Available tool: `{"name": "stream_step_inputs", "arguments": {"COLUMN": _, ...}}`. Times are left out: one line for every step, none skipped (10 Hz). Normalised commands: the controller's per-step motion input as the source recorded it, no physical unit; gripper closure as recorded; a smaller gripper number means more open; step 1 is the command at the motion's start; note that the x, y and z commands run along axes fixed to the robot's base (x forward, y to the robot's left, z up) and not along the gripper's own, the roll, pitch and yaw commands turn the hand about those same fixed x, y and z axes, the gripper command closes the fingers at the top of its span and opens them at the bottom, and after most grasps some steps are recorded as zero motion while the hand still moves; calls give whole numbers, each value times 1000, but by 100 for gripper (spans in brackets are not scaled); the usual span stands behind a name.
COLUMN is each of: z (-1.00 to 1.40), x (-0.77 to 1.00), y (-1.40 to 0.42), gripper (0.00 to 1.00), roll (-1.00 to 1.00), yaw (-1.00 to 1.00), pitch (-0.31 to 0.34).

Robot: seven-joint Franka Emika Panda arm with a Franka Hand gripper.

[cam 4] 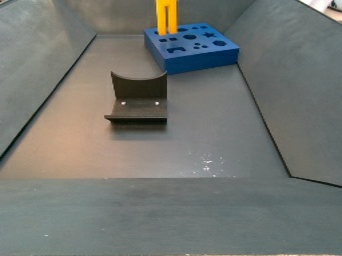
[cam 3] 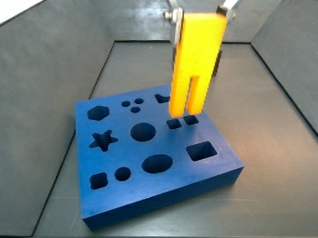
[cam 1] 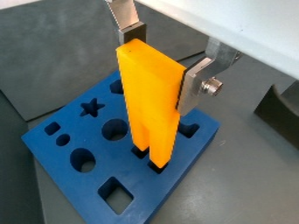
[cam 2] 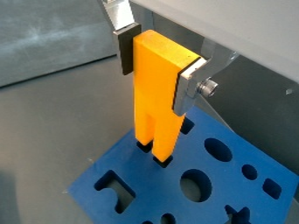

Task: Pick up the double-square object. Move up. Place the double-square object on the fixture. Regrasp the double-square object. Move to above the board. Insert the double-square object.
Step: Insert the double-square object.

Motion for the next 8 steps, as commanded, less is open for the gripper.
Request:
{"name": "stream_step_inputs", "arguments": {"z": -237, "x": 6, "y": -29, "gripper": 100, "roll": 0, "yaw": 31, "pitch": -13}}
{"name": "stream_step_inputs", "arguments": {"z": -183, "x": 17, "y": 0, "gripper": 100, "roll": 0, "yaw": 23, "pitch": -1}}
{"name": "stream_step_inputs", "arguments": {"z": -149, "x": 37, "y": 0, "gripper": 100, "roll": 0, "yaw": 14, "pitch": 0}}
{"name": "stream_step_inputs", "arguments": {"z": -20, "x": 0, "y": 0, "gripper": 100, "roll": 0, "yaw": 0, "pitch": 0}}
{"name": "stream_step_inputs", "arguments": {"z": -126, "x": 46, "y": -63, "gripper": 100, "roll": 0, "yaw": 0, "pitch": 0}}
{"name": "stream_step_inputs", "arguments": {"z": -137, "x": 103, "y": -63, "gripper": 100, "roll": -13, "yaw": 0, "pitch": 0}}
{"name": "stream_step_inputs", "arguments": {"z": -97, "x": 163, "y": -46, "gripper": 100, "roll": 0, "yaw": 0, "pitch": 0}}
{"name": "stream_step_inputs", "arguments": {"z": -40, "x": 206, "y": 0, "gripper": 100, "roll": 0, "yaw": 0, "pitch": 6}}
